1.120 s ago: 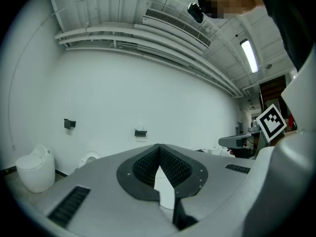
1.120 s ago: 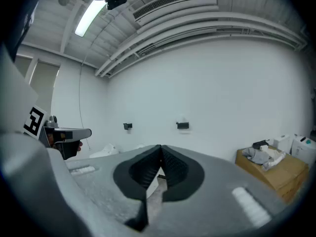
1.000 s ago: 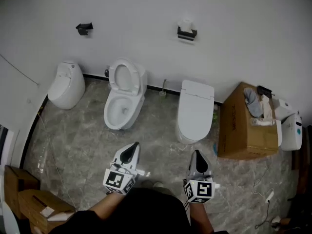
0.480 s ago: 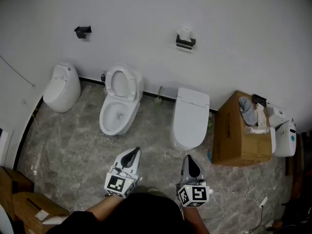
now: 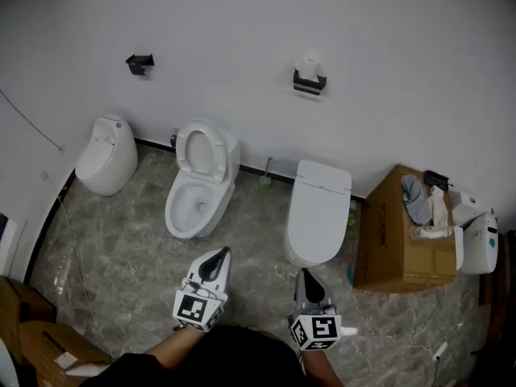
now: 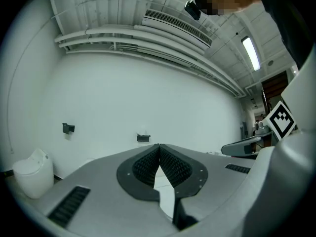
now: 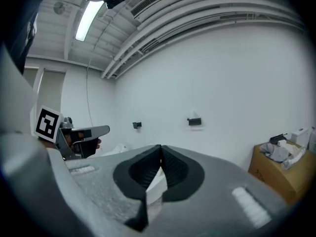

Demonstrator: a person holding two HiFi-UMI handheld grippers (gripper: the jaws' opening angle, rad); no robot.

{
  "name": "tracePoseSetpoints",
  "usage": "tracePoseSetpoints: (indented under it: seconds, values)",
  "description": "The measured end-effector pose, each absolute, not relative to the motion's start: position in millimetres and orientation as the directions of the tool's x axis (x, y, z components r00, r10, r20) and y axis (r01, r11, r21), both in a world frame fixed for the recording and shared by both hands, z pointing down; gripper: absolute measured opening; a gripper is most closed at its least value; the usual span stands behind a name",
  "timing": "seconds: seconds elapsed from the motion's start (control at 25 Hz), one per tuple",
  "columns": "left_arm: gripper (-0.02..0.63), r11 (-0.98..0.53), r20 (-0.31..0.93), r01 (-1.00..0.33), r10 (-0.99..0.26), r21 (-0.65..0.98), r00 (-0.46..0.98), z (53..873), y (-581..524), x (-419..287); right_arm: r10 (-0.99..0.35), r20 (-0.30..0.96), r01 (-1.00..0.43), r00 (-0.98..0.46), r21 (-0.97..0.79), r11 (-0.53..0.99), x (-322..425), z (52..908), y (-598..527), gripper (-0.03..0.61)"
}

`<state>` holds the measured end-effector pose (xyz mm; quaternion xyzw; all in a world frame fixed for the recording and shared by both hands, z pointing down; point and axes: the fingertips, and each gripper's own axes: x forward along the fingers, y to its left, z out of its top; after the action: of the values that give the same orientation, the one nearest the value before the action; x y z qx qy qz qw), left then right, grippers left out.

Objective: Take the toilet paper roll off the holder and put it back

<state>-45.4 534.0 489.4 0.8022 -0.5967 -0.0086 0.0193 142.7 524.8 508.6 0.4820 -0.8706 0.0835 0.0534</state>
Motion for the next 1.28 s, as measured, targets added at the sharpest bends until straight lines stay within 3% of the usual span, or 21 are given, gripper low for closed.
tracePoseSetpoints:
  seconds: [0.2, 0.8, 1.04, 1.28]
  values:
    - [0.017, -0.326, -0.004, -0.943, -0.945, 0.062, 0.326, 500.2, 475.3, -61.4, -0.821, 0.196, -0.842, -0.536, -0.056, 0.536, 115.6, 514.4, 479.6, -0.002]
    - [0.015, -0.489, 0.012, -0.855, -0.867, 0.169, 0.498, 501.0, 221.4, -128.1, -0.924, 0.14, -0.934, -0.357, -0.072, 0.35, 49.5, 481.5, 217.4, -0.002]
    - [0.017, -0.516, 0.009, -0.838, -0.851, 0.175, 0.526, 498.7, 144.4, -165.8, -0.905, 0.101, -0.909, -0.414, -0.099, 0.405, -0.2, 472.5, 143.2, -0.002]
    - [0.017, -0.507, 0.0, -0.838, -0.856, 0.199, 0.518, 494.1, 71.3, -188.2, -0.919, 0.125, -0.926, -0.375, -0.092, 0.366, -14.2, 481.4, 103.8, -0.002]
